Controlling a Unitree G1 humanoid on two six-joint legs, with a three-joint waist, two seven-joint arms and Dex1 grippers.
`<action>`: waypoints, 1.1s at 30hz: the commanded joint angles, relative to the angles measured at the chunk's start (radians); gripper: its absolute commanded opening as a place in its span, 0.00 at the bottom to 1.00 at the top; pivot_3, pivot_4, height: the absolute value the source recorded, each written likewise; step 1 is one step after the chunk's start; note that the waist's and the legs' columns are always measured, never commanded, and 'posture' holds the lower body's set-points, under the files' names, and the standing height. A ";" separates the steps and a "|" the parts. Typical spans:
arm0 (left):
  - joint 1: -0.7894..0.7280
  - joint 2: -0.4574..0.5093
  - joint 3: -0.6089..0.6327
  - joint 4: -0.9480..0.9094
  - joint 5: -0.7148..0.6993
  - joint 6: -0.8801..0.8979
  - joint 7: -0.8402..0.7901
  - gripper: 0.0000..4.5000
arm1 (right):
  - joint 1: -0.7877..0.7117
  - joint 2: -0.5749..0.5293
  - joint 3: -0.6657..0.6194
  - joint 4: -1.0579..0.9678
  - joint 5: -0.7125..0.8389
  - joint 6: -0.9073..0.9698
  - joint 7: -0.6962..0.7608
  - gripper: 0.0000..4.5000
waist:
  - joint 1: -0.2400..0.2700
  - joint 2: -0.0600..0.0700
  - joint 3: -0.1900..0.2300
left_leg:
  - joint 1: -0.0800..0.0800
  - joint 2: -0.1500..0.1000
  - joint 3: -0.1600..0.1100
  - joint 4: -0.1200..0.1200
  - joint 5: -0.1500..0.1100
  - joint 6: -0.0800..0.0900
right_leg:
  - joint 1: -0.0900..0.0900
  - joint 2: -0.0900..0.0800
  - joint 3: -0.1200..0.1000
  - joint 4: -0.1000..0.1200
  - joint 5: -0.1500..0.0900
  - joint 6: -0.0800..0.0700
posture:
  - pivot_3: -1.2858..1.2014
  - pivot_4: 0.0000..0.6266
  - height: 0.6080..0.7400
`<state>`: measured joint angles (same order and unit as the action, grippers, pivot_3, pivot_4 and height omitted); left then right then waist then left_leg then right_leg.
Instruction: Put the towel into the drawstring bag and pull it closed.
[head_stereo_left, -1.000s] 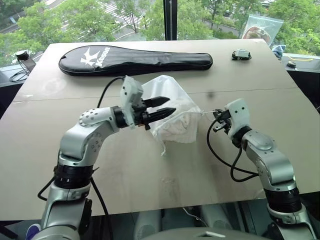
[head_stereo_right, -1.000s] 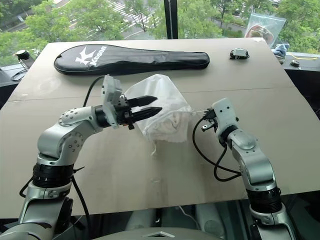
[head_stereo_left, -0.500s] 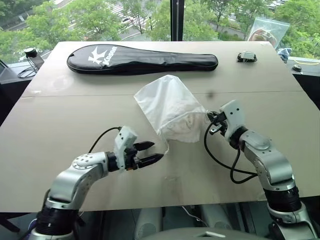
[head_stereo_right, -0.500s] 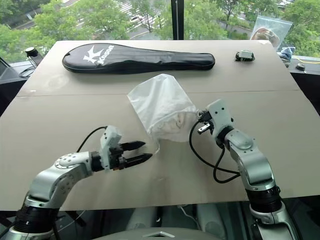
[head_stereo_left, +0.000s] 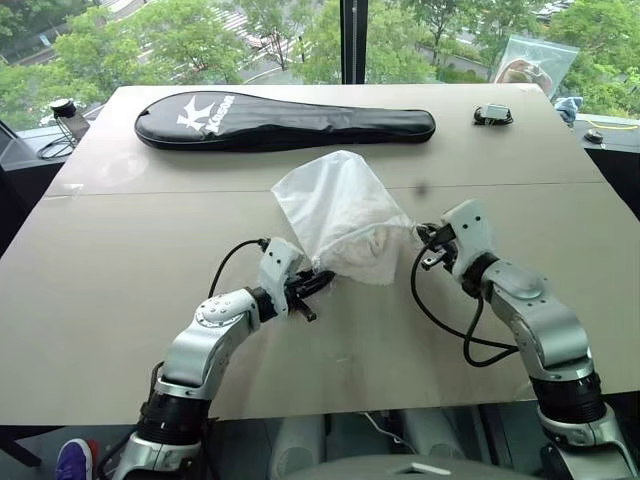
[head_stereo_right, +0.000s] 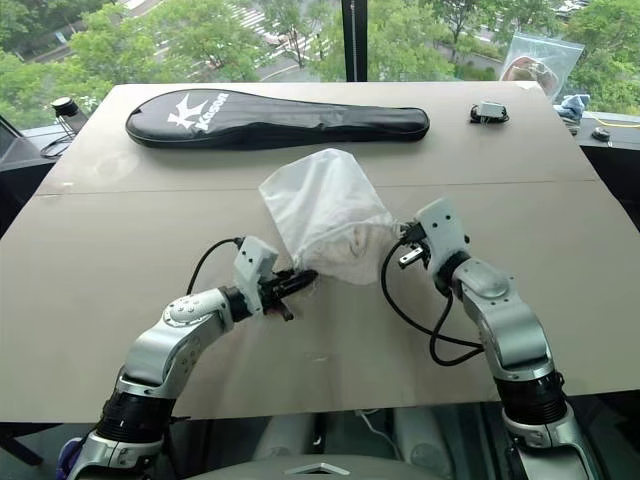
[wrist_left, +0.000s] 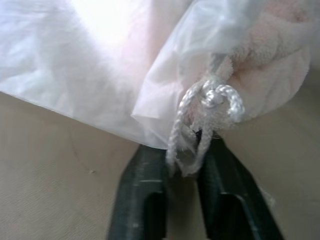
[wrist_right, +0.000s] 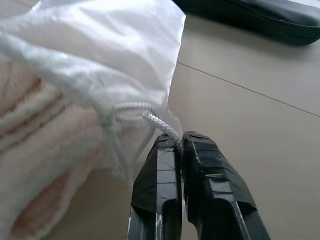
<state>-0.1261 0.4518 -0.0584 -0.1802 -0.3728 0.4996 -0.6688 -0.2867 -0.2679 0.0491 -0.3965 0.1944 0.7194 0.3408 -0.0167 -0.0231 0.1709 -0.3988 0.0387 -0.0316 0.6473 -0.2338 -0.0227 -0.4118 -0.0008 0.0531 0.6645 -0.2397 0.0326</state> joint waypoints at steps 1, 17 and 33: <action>0.006 0.020 0.051 0.068 -0.010 -0.017 -0.022 0.01 | -0.067 0.029 -0.103 -0.068 0.071 -0.004 -0.028 0.00 | -0.003 0.000 0.000 | 0.000 0.000 0.000 0.000 0.000 0.000 | 0.000 0.000 0.000 0.000 0.000 0.000 | 0.52 0.24 1.00; -0.195 0.267 0.196 0.274 -0.139 -0.023 -0.391 0.01 | -0.274 0.000 -0.183 0.011 0.163 -0.033 -0.036 0.00 | -0.024 0.001 0.001 | -0.003 0.000 0.000 -0.002 0.000 0.000 | -0.002 0.000 0.000 -0.002 0.001 -0.002 | 0.52 0.24 1.00; -0.167 0.158 0.077 0.179 -0.051 -0.035 -0.325 0.66 | -0.200 -0.020 -0.100 -0.062 0.180 0.001 -0.016 0.00 | -0.019 0.001 0.002 | -0.003 0.000 0.000 -0.004 0.000 0.000 | -0.003 0.000 -0.001 -0.002 0.001 -0.003 | 0.52 0.24 1.00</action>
<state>-0.2744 0.6271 0.0350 0.0662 -0.4147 0.4492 -1.0145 -0.4830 -0.2787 -0.0453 -0.4083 0.3599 0.7261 0.3224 -0.0353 -0.0224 0.1725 -0.4013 0.0389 -0.0317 0.6431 -0.2338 -0.0226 -0.4145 -0.0013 0.0525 0.6628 -0.2386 0.0301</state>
